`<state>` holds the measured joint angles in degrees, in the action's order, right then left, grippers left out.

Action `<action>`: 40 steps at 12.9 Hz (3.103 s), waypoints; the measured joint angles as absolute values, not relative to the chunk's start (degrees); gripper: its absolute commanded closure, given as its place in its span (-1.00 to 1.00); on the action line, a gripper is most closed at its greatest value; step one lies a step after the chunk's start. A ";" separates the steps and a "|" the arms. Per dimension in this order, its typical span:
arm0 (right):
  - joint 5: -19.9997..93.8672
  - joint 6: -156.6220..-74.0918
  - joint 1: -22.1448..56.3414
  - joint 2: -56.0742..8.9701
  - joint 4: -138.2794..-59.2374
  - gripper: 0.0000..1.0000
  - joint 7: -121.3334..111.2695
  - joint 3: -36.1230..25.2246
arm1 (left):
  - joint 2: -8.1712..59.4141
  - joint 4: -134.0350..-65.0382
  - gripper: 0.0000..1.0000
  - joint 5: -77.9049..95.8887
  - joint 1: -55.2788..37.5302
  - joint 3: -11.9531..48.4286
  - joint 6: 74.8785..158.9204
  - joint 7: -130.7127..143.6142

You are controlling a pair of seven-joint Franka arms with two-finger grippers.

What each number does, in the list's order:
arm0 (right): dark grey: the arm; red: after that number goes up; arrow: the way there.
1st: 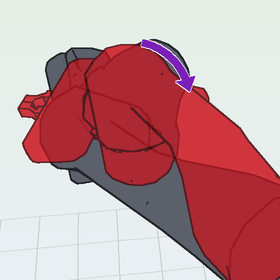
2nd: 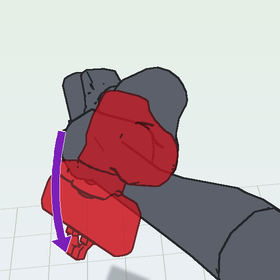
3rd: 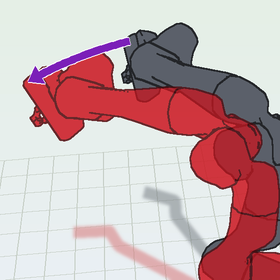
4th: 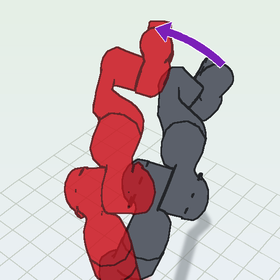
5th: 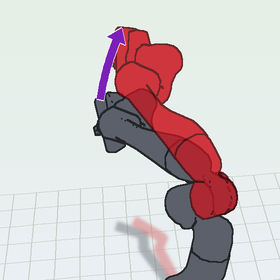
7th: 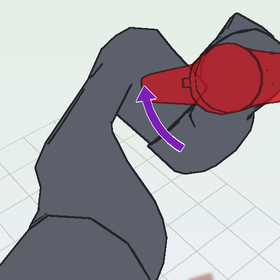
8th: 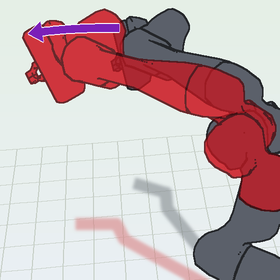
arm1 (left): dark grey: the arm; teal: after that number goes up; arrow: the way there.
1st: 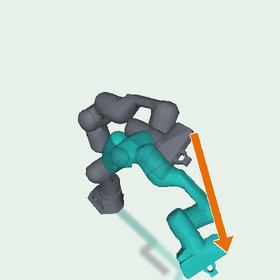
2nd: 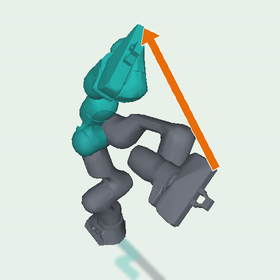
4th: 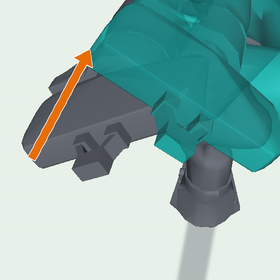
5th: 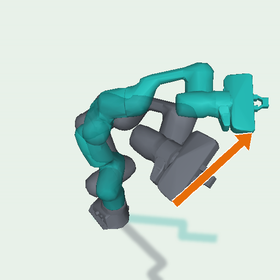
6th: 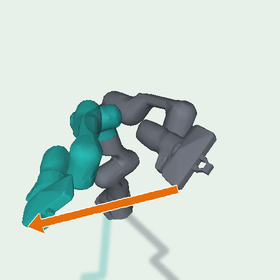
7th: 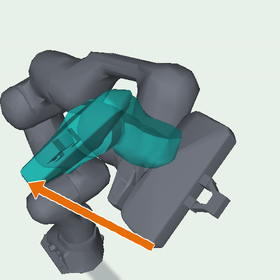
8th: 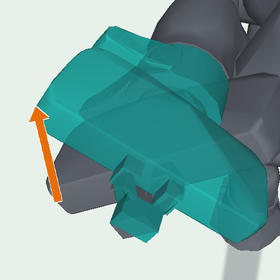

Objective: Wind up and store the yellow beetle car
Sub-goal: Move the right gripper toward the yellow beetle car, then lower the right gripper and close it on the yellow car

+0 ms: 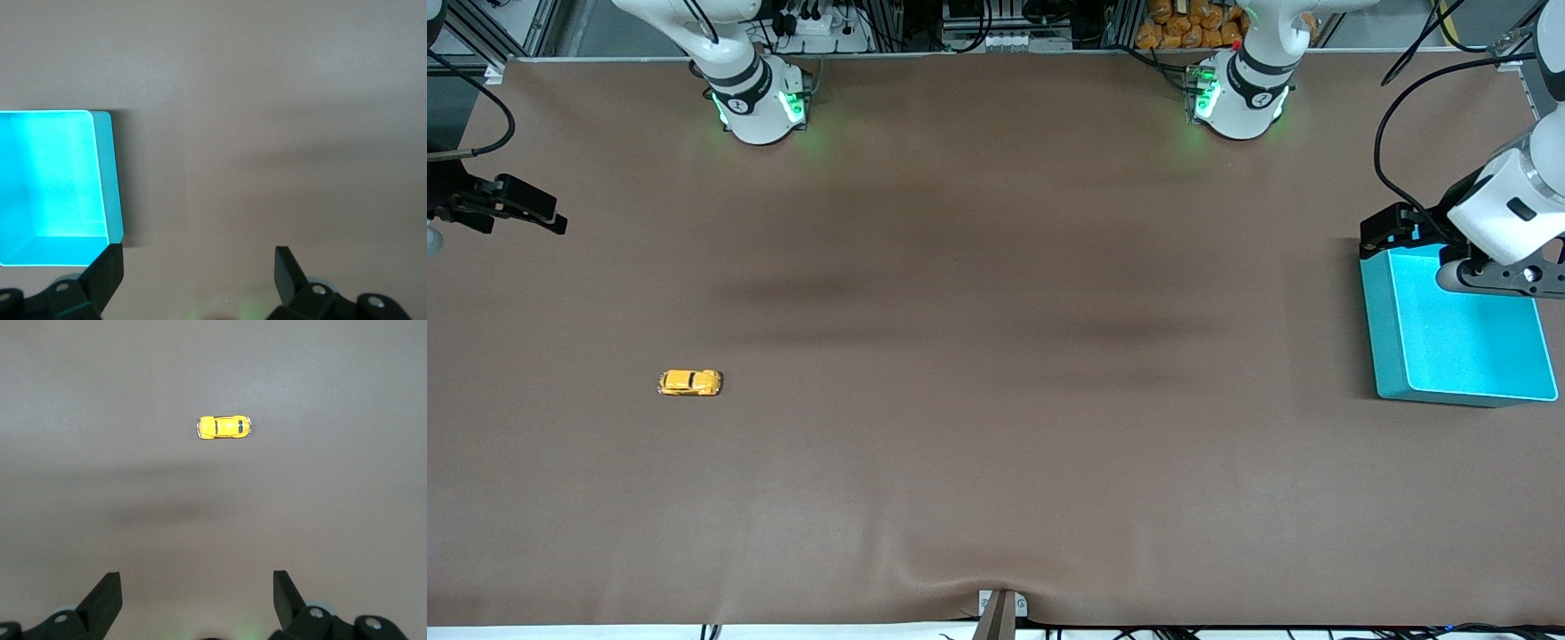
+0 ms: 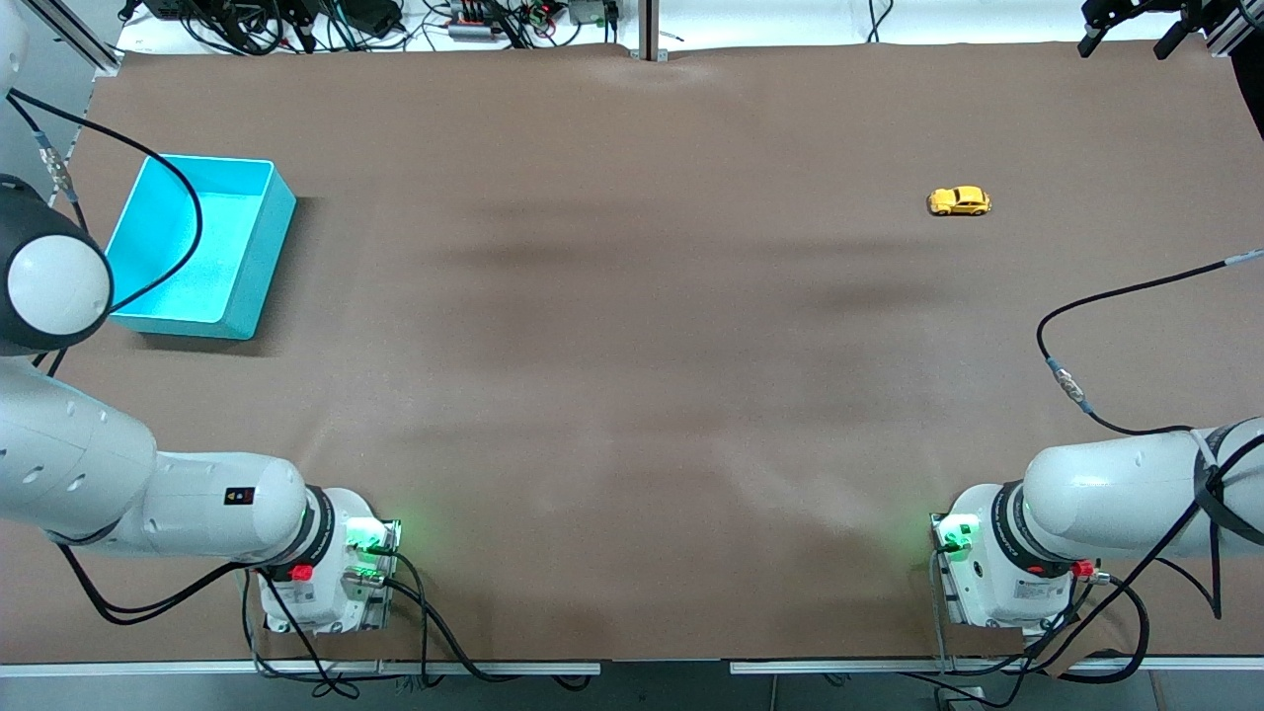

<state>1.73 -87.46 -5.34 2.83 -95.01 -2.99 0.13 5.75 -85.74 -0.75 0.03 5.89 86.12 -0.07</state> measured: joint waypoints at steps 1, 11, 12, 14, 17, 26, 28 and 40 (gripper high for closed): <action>1.74 -87.47 -5.25 2.83 -95.01 -1.00 -2.99 0.13 | 5.75 -85.74 -1.00 -0.75 0.03 5.89 85.92 -0.14; 1.51 -88.00 -4.56 2.28 -97.69 -1.00 -4.89 0.13 | 5.75 -85.84 -1.00 -4.57 -0.06 5.85 84.96 -0.94; 1.27 -88.91 -4.52 2.06 -98.97 -1.00 -6.24 0.13 | 5.75 -85.80 -1.00 -4.70 -0.07 5.85 84.96 -0.94; 0.98 -90.79 -4.53 1.40 -101.65 -1.00 -9.66 0.05 | 5.69 -85.64 -1.00 -4.70 -0.03 5.85 84.96 -0.94; 0.89 -92.72 -4.85 -1.31 -104.04 -1.00 -16.17 -0.16 | 5.47 -85.56 -1.00 -4.70 0.02 5.82 84.96 -0.94; 0.79 -108.78 -3.87 -5.67 -112.90 -1.00 -36.43 0.06 | 5.31 -85.54 -1.00 -3.70 0.00 5.83 84.96 0.50; 0.20 -112.28 -3.84 -7.52 -113.22 -1.00 -42.87 0.02 | 5.31 -85.57 -1.00 -3.70 0.01 5.83 84.96 0.51; -0.25 -137.19 -4.15 -23.65 -113.47 -1.00 -82.01 -0.61 | 5.31 -85.76 -1.00 -3.70 0.03 5.81 84.96 0.51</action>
